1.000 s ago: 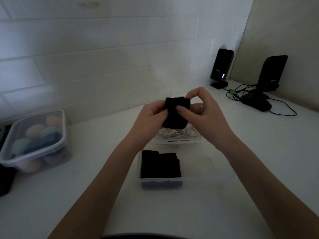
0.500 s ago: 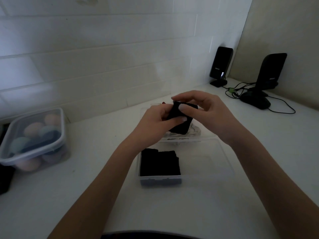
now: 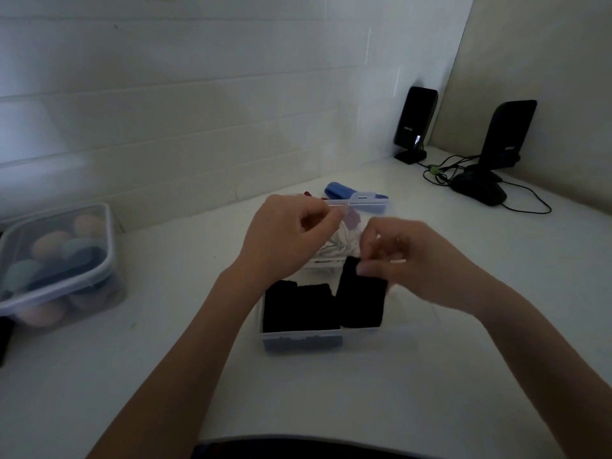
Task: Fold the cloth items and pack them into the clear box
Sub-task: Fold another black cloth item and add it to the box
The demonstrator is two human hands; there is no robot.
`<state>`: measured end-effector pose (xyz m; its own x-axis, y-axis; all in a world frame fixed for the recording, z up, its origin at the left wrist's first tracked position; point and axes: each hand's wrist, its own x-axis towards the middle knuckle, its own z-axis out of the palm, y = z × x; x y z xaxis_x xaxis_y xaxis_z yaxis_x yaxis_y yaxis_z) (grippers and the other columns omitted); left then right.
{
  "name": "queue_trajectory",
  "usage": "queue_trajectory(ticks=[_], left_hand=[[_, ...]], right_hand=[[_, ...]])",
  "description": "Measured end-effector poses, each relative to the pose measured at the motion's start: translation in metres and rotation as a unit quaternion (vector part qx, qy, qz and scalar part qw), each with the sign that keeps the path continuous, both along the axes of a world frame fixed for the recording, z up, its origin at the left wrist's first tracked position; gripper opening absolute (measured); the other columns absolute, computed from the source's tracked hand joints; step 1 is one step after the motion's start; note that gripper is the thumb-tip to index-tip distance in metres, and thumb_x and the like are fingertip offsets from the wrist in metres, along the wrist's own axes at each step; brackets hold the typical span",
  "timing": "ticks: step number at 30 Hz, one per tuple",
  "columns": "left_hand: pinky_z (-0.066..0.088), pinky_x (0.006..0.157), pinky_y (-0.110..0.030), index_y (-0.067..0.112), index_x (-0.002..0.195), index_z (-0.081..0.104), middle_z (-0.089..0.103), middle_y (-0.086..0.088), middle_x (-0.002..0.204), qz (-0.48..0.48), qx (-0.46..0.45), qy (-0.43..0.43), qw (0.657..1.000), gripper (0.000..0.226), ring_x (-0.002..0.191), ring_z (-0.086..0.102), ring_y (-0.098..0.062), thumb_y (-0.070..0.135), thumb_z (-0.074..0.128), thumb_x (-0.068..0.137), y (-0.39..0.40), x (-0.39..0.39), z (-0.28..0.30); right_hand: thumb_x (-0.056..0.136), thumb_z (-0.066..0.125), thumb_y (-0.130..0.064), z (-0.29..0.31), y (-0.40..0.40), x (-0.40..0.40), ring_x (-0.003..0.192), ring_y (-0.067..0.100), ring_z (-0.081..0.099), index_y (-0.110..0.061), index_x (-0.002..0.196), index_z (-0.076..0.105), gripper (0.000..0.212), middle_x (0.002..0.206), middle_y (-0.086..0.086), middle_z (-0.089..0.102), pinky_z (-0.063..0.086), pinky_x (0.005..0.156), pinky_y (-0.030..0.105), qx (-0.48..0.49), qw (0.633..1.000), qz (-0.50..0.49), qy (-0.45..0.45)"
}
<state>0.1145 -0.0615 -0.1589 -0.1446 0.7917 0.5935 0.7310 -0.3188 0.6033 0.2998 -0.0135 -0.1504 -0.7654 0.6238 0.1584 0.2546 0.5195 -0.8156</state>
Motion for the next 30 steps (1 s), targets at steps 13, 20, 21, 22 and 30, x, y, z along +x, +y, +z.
queue_trajectory(ticks=[13, 20, 21, 22, 30], left_hand=[[0.019, 0.048, -0.011, 0.028, 0.047, 0.034, 0.027, 0.017, 0.04, -0.025, -0.052, 0.195, 0.979, 0.044, 0.039, 0.033, -0.004, 0.031, 0.056, 0.086, -0.005, 0.01, -0.005], [0.031, 0.052, -0.022, 0.023, 0.056, 0.055, 0.048, 0.008, 0.051, -0.06, -0.189, 0.231, 0.953, 0.032, 0.05, 0.044, -0.008, 0.04, 0.054, 0.084, -0.013, 0.009, 0.002], [0.033, 0.054, -0.021, 0.025, 0.063, 0.061, 0.052, 0.009, 0.057, -0.059, -0.215, 0.246, 0.943, 0.027, 0.054, 0.047, -0.008, 0.042, 0.055, 0.084, -0.017, 0.008, 0.004], [0.037, 0.058, -0.02, 0.026, 0.072, 0.067, 0.055, 0.01, 0.064, -0.059, -0.238, 0.259, 0.934, 0.022, 0.06, 0.05, -0.007, 0.042, 0.057, 0.083, -0.021, 0.007, 0.004], [0.048, 0.075, -0.025, 0.028, 0.096, 0.071, 0.062, 0.01, 0.087, -0.09, -0.327, 0.27, 0.901, 0.018, 0.081, 0.055, -0.007, 0.028, 0.068, 0.078, -0.038, 0.008, -0.003]], right_hand=[[0.084, 0.063, -0.01, -0.019, -0.014, -0.015, 0.086, 0.012, 0.061, -0.015, 0.093, 0.067, 0.011, 0.089, -0.005, 0.063, 0.049, 0.081, 0.023, 0.175, 0.963, -0.015, -0.202], [0.086, 0.061, -0.029, -0.016, -0.017, -0.011, 0.095, 0.01, 0.058, -0.035, 0.1, 0.07, 0.017, 0.109, -0.011, 0.066, 0.046, 0.075, 0.026, 0.262, 0.927, -0.026, -0.266], [0.086, 0.06, -0.032, -0.016, -0.017, -0.01, 0.1, 0.011, 0.057, -0.035, 0.101, 0.069, 0.018, 0.111, -0.012, 0.064, 0.047, 0.077, 0.028, 0.275, 0.923, -0.016, -0.27], [0.086, 0.06, -0.035, -0.015, -0.017, -0.008, 0.102, 0.01, 0.055, -0.035, 0.102, 0.069, 0.018, 0.112, -0.013, 0.063, 0.047, 0.078, 0.028, 0.28, 0.92, -0.008, -0.273], [0.076, 0.075, -0.03, -0.009, -0.012, -0.002, 0.093, 0.004, 0.059, -0.03, 0.114, 0.067, 0.039, 0.106, -0.009, 0.069, 0.051, 0.084, 0.026, 0.158, 0.954, 0.038, -0.253]])
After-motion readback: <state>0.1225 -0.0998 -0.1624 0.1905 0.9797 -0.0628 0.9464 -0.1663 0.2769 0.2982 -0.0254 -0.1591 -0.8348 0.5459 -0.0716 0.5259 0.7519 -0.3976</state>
